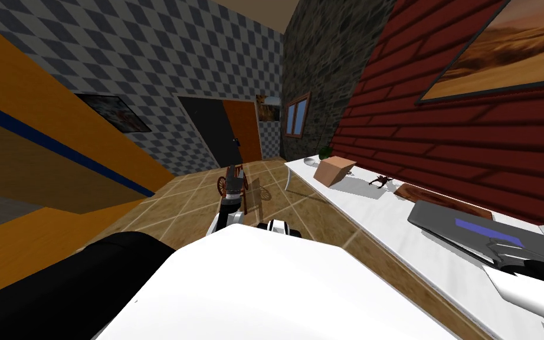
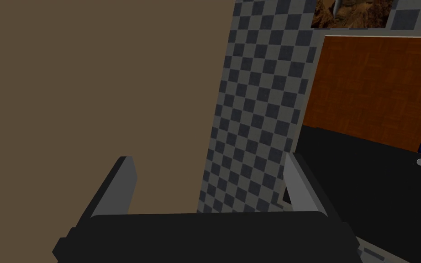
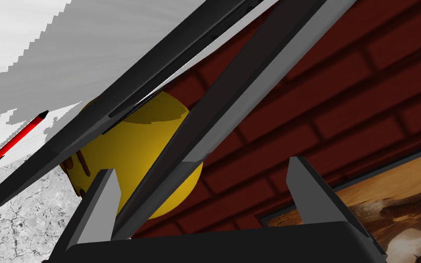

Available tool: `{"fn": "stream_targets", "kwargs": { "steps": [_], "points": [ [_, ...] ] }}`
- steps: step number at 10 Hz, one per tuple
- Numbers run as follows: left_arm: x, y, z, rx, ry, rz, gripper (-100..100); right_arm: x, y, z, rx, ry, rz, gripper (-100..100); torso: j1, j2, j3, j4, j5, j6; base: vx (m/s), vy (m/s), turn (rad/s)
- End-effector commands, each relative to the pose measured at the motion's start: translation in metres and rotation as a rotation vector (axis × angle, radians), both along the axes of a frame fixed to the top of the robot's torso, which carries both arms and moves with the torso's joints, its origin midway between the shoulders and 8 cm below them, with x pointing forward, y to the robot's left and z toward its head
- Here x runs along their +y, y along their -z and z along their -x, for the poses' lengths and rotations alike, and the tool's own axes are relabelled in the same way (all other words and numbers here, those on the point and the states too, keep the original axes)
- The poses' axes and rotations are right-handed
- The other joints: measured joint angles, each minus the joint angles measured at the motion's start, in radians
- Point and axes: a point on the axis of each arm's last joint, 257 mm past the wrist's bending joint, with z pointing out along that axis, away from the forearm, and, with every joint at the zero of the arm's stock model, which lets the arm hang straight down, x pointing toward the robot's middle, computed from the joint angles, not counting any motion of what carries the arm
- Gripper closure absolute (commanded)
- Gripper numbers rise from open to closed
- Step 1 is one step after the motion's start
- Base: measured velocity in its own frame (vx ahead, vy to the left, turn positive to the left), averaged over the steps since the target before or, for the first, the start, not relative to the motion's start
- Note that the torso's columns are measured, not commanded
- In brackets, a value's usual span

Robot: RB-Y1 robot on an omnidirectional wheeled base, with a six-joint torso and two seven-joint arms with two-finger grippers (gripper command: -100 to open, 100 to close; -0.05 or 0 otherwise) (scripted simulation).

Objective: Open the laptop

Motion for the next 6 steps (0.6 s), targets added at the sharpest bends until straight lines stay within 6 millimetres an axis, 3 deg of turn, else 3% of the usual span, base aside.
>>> {"fn": "stream_targets", "kwargs": {
  "steps": [1, 6],
  "points": [
    [0.0001, 0.0001, 0.0000, 0.000, 0.000, 0.000, 0, -0.0007, -0.0007, 0.0009, 0.001, 0.005, -0.001, 0, -0.001, -0.003, -0.002, -0.001, -0.001, 0.001, -0.014, 0.003, -0.010],
    [0.0001, 0.0001, 0.0001, 0.000, 0.000, 0.000, 0, -0.0003, 0.0012, 0.0016, 0.002, 0.006, -0.004, 0, -0.001, 0.001, 0.001, 0.000, -0.001, 0.000, -0.001, 0.001, 0.000]
  ]
}}
